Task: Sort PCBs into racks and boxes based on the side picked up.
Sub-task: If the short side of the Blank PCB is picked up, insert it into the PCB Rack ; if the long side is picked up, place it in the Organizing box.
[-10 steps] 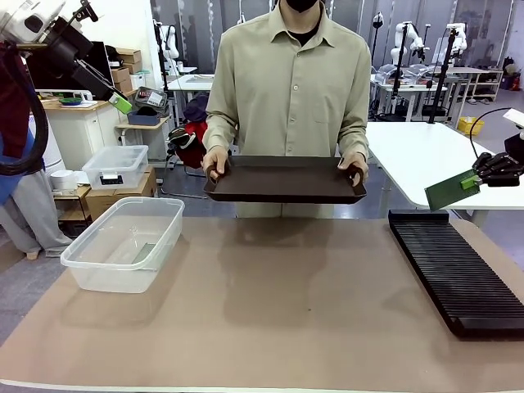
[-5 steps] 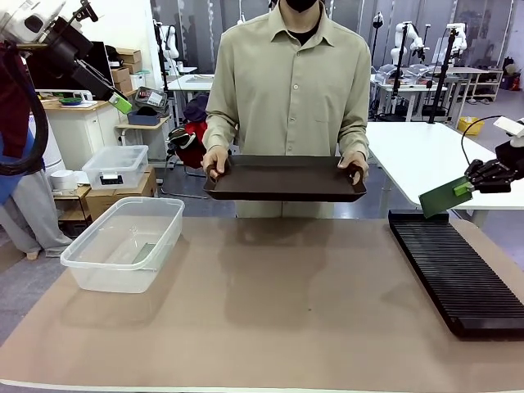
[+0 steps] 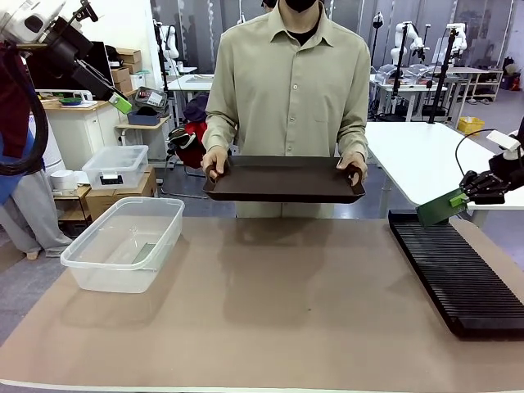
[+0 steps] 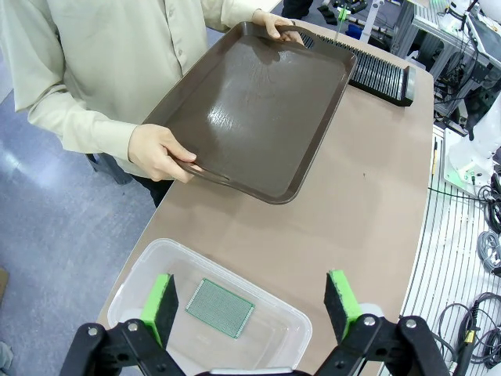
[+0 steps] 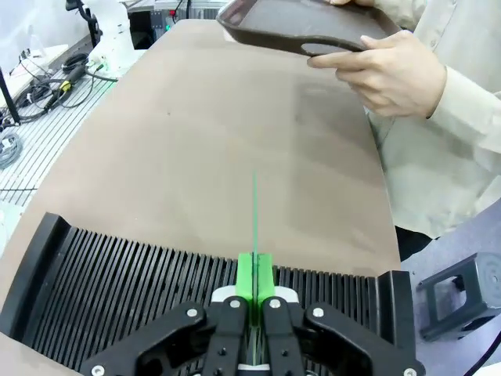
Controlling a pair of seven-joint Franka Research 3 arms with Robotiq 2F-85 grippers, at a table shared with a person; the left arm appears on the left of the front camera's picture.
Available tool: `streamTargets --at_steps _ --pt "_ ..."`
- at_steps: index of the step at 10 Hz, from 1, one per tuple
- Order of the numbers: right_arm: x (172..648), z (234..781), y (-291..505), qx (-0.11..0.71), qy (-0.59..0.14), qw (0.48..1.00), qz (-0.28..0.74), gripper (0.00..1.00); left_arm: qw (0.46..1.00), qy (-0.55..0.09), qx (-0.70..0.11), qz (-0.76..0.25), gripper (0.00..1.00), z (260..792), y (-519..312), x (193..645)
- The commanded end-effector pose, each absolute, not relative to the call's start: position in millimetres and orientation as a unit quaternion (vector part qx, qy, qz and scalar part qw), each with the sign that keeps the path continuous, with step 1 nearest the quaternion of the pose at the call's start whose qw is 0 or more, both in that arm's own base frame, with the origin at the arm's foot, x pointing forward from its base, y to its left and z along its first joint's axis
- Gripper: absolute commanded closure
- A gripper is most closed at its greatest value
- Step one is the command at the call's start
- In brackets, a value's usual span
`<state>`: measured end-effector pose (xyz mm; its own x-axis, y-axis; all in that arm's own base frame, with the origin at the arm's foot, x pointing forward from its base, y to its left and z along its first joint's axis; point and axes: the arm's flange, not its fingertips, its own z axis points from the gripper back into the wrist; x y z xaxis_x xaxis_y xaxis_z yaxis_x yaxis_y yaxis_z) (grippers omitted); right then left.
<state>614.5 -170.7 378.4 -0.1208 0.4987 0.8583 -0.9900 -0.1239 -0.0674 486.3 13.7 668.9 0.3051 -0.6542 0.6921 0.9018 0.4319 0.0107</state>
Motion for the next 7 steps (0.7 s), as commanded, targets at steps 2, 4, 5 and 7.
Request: streamTargets --at_steps 2,4,5,7 --pt "623.5 356.9 -183.9 0.353 -0.336 0.538 0.687 0.98 0.784 -0.318 -0.194 -0.497 0.0 668.4 13.4 485.0" --pt "621.0 344.4 -186.8 0.367 -0.321 0.53 0.694 0.98 0.784 -0.318 -0.194 -0.497 0.0 668.4 13.4 485.0" --pt "622.2 340.5 -190.5 0.37 -0.319 0.53 0.693 0.98 0.784 -0.318 -0.194 -0.497 0.0 668.4 13.4 485.0" --pt "624.3 331.3 -190.5 0.37 -0.324 0.535 0.687 0.98 0.784 -0.318 -0.194 -0.497 0.0 668.4 13.4 485.0"
